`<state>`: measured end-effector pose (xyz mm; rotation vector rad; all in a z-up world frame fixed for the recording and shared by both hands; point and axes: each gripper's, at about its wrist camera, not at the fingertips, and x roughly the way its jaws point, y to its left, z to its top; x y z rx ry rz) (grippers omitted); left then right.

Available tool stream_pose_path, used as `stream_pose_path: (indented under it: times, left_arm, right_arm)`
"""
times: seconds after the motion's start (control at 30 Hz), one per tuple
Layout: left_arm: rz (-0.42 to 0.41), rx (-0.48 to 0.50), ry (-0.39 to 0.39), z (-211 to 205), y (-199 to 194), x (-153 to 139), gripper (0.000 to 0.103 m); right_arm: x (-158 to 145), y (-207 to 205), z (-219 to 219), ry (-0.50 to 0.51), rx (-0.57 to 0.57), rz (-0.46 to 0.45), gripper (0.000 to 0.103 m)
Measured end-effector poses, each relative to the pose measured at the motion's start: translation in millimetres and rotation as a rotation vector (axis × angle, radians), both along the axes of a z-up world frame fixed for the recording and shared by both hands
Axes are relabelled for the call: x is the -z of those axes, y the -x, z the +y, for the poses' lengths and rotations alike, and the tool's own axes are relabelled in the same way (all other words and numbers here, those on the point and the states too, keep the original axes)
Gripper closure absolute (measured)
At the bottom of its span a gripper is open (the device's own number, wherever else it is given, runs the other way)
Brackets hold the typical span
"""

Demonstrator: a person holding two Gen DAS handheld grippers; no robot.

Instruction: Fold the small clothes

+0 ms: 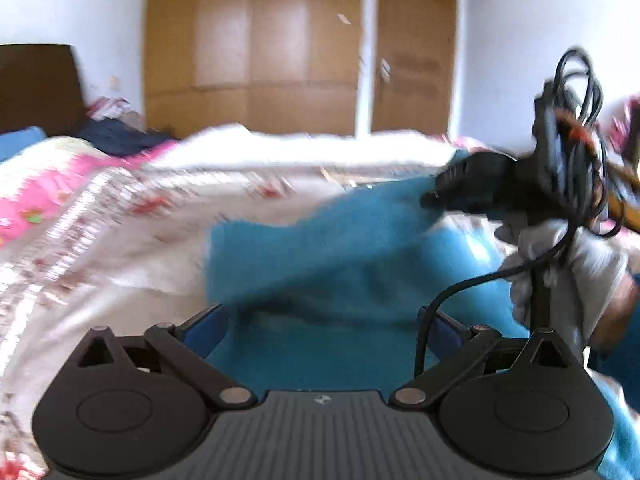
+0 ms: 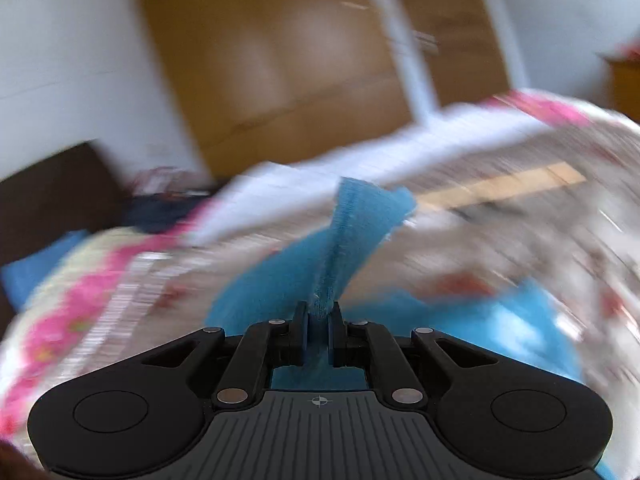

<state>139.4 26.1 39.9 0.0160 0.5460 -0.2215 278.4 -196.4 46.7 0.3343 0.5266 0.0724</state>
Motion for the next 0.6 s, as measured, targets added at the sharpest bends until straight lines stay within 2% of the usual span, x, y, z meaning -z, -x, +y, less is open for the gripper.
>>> stream_pose_path:
  times: [0.07, 0.1, 0.13, 0.2, 0.27, 0.4, 0.53, 0.6]
  left_arm:
    - [0.055, 0.032, -0.034, -18, -6, 16, 0.000]
    - [0.082, 0.043, -0.051, -23, -7, 23, 0.000]
    - [0.107, 0.052, -0.065, -26, -8, 30, 0.000]
    - [0.143, 0.059, -0.080, -29, -9, 40, 0.000]
    - [0.152, 0.054, -0.087, -28, -6, 42, 0.000]
    - [0.067, -0.002, -0.100, -12, 1, 31, 0.000]
    - [0.000, -0.091, -0.107, 7, -14, 21, 0.000]
    - [-0.016, -0.097, -0.105, 10, -18, 17, 0.000]
  right_arm:
    - [41, -6, -25, -0.003, 0.052, 0.118, 0.096]
    - [59, -7, -36, -0.039, 0.065, 0.166, 0.096]
    - [68, -4, -40, -0.062, 0.059, 0.175, 0.095]
    - [66, 1, -35, -0.027, 0.029, 0.140, 0.089]
    - [58, 4, -32, -0.009, 0.018, 0.122, 0.087]
    - [40, 13, -26, 0.021, -0.006, 0.062, 0.084]
    - [36, 25, -9, 0.080, -0.056, 0.084, 0.077]
    - [35, 27, 3, 0.133, -0.076, 0.098, 0.066]
